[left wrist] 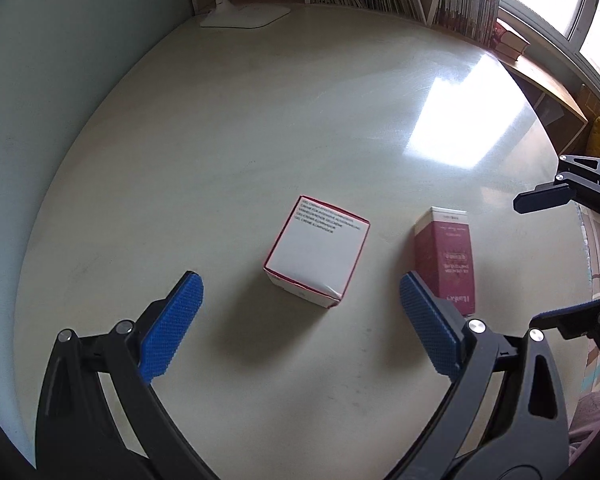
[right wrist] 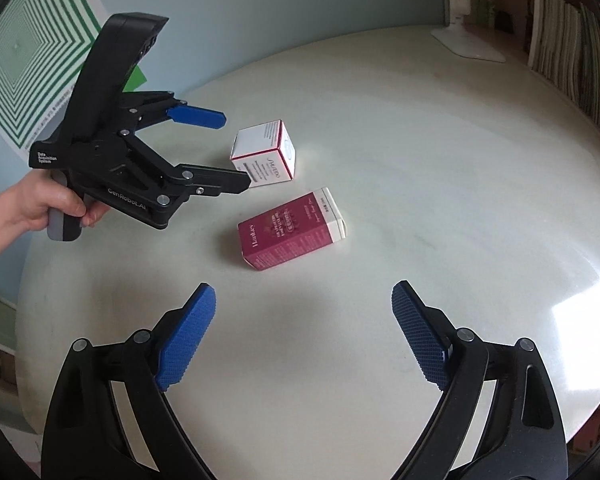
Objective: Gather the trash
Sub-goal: 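Grasp the white cream box with left tool while right tool grasps the maroon box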
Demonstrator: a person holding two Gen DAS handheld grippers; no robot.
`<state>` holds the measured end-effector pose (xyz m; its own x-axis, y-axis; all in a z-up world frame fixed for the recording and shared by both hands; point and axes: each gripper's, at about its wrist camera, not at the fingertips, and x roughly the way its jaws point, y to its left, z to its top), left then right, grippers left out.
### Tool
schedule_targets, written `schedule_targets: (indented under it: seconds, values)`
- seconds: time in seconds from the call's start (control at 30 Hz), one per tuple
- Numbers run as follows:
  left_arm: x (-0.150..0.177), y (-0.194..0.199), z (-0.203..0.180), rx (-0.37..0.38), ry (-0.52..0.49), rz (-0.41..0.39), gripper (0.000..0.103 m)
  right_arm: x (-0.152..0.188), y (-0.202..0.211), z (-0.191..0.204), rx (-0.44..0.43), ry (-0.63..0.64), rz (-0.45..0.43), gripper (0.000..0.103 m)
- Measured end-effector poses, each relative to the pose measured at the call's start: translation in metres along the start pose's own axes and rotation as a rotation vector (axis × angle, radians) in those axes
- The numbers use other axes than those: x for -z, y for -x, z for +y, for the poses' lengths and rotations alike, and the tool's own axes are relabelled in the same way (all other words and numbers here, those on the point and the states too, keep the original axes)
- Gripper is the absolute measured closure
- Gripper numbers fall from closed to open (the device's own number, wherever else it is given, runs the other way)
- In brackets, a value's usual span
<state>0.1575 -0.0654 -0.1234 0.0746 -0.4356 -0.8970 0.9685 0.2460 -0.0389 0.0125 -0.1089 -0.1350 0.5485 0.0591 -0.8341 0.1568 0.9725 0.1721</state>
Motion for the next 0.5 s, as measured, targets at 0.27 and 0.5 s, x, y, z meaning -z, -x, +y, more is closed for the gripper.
schedule_targets:
  seconds: [0.27, 0.5]
  values:
    - [-0.006, -0.016, 0.011, 0.023, -0.002, -0.01, 0.008, -0.02, -0.033, 0.008, 0.021, 0.064, 0.025, 0.012]
    - [-0.007, -0.026, 0.011, 0.051, -0.032, -0.009, 0.032, -0.029, -0.047, 0.016, 0.028, 0.12, 0.013, 0.014]
